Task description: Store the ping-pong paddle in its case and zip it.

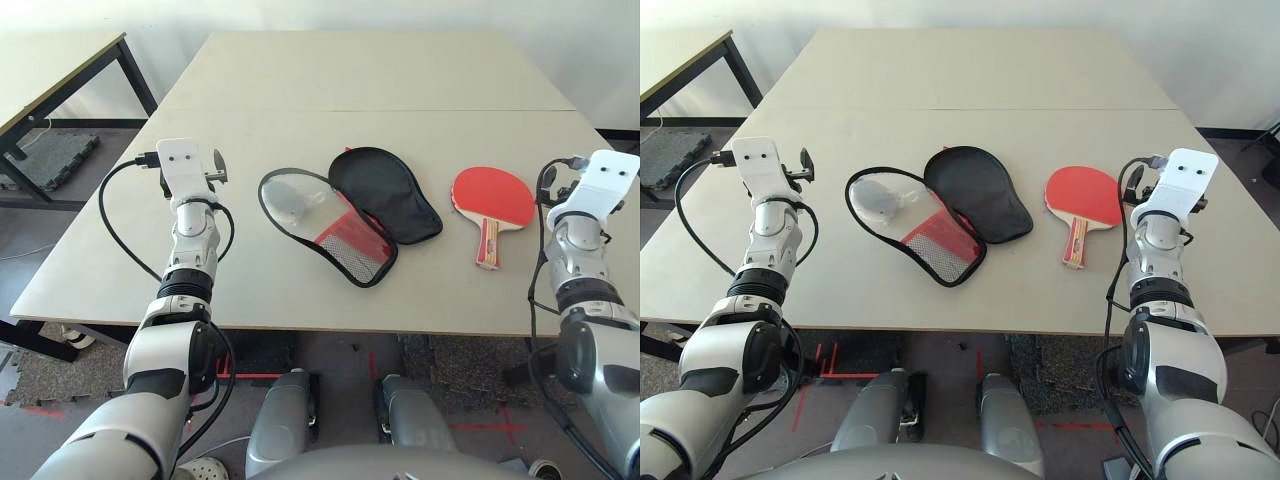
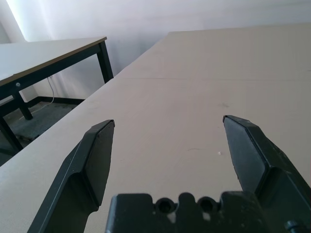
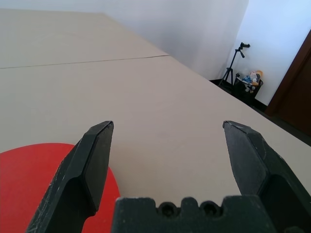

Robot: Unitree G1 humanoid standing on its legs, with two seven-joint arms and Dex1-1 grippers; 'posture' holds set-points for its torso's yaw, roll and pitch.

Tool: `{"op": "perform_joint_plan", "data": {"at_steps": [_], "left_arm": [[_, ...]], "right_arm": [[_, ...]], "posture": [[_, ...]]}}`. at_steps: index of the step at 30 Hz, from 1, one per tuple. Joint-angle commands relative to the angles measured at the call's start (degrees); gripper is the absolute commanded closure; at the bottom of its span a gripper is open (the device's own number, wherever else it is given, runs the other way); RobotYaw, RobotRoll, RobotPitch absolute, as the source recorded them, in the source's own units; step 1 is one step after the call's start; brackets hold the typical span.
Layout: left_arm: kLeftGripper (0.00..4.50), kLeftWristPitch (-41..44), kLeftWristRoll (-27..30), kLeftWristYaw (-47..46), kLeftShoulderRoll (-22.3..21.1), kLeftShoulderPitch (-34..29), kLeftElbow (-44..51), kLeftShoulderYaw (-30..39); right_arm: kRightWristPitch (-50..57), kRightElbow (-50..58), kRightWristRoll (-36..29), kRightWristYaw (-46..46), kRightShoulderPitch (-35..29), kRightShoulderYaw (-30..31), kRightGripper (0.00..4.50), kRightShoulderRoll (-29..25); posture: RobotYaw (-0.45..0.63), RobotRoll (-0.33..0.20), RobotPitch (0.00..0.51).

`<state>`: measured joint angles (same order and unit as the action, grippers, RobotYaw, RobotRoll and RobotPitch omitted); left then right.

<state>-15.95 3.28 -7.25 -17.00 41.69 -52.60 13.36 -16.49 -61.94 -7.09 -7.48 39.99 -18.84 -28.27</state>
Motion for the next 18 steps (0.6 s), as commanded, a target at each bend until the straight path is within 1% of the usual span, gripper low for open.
{"op": "perform_joint_plan", "data": {"at_steps": [1, 6, 10, 13, 16, 18], "left_arm": [[0.00, 0.0, 0.1, 0.2, -0.1, -0.5, 0.0, 0.2], [0.00, -0.1, 0.3, 0.5, -0.1, 0.0, -0.3, 0.2], [0.00, 0.2, 1.5, 3.0, -1.0, 1.3, 0.0, 0.7], [0.00, 0.9, 1.7, 8.7, -2.4, 2.3, 0.9, -0.7], [0.00, 3.1, 4.1, 16.5, -3.3, 3.5, 2.8, -0.7], [0.00, 4.5, 4.8, 19.9, -4.0, 3.8, 3.8, -0.9]], "right_arm": [[0.6, 0.1, -0.3, 0.0, -0.1, -0.4, 0.01, 0.2], [0.8, 0.2, -0.2, 0.1, 0.1, -0.4, 0.01, -0.1], [2.3, 0.5, -0.9, 1.4, 0.7, -0.4, 0.01, 0.3], [4.9, 2.3, -1.8, 3.0, 1.2, -0.4, 0.01, 0.7], [9.4, 6.1, -2.3, 3.4, 1.0, 0.0, 0.01, 1.0], [13.0, 9.2, -1.9, 2.3, 0.5, 0.4, 0.01, 1.2]], "posture": [[0.06, 0.000, 0.072], [0.05, 0.000, 0.064], [0.06, 0.000, 0.059], [0.05, 0.000, 0.063], [0.05, 0.000, 0.066], [0.04, 0.000, 0.070]]}}
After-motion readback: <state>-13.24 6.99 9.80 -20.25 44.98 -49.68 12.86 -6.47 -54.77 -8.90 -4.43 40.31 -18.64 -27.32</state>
